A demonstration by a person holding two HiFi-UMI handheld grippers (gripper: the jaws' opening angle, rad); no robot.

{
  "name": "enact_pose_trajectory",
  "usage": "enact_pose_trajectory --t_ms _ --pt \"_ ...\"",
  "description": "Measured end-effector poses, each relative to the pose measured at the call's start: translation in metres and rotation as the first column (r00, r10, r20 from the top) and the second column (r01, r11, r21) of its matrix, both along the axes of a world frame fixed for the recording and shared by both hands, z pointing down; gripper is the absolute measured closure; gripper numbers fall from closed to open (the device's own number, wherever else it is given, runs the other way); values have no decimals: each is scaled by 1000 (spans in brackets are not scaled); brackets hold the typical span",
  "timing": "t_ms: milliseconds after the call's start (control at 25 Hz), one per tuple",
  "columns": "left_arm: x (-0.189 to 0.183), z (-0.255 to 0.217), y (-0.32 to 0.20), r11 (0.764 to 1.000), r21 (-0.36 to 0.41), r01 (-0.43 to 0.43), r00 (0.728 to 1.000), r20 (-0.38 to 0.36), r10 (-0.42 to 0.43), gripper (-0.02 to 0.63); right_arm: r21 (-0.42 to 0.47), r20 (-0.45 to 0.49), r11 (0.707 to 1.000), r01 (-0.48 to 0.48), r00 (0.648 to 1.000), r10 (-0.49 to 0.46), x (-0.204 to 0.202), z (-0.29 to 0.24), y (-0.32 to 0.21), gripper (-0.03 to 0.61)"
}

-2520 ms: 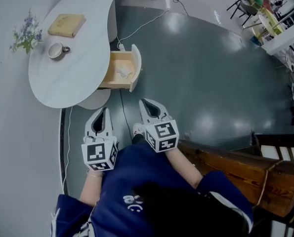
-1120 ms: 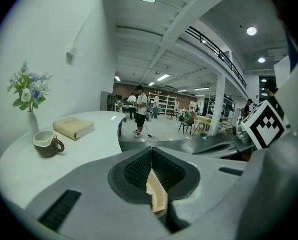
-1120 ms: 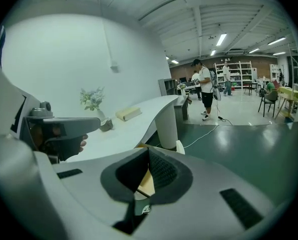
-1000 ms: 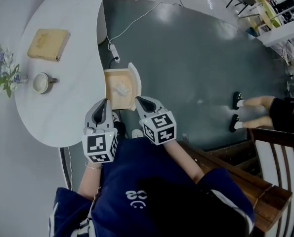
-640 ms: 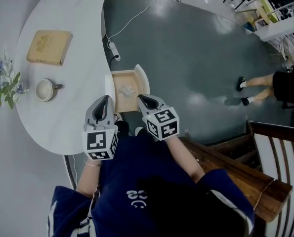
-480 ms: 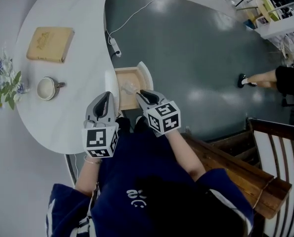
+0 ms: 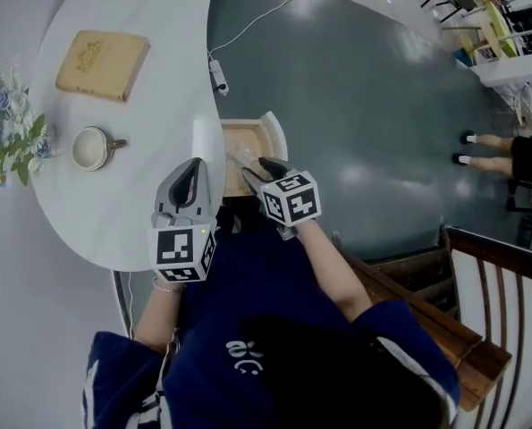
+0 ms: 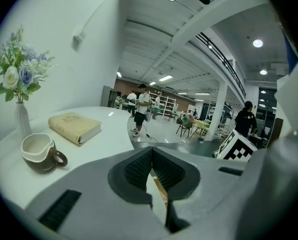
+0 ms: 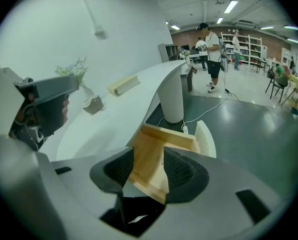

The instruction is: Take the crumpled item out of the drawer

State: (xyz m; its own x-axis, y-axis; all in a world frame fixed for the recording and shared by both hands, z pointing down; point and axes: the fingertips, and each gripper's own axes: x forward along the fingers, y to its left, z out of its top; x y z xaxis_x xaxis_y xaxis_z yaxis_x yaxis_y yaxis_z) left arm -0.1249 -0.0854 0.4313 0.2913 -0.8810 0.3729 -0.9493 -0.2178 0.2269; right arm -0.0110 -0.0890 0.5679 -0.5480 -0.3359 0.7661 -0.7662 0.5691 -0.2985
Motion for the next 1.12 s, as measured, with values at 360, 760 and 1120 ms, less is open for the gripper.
enact_pose_trajectory --t_ms 360,760,1120 --pt "-20 3 3 995 -27 95 995 17 -95 609 -145 -120 988 49 991 -67 -11 62 -17 344" --pt "-34 8 -1 987 -67 149 987 74 -144 609 -302 -198 947 110 965 -175 -15 115 -35 298" --pt "-36 6 -11 976 -93 198 978 92 -190 609 -464 -299 886 9 940 -166 -20 164 -36 279"
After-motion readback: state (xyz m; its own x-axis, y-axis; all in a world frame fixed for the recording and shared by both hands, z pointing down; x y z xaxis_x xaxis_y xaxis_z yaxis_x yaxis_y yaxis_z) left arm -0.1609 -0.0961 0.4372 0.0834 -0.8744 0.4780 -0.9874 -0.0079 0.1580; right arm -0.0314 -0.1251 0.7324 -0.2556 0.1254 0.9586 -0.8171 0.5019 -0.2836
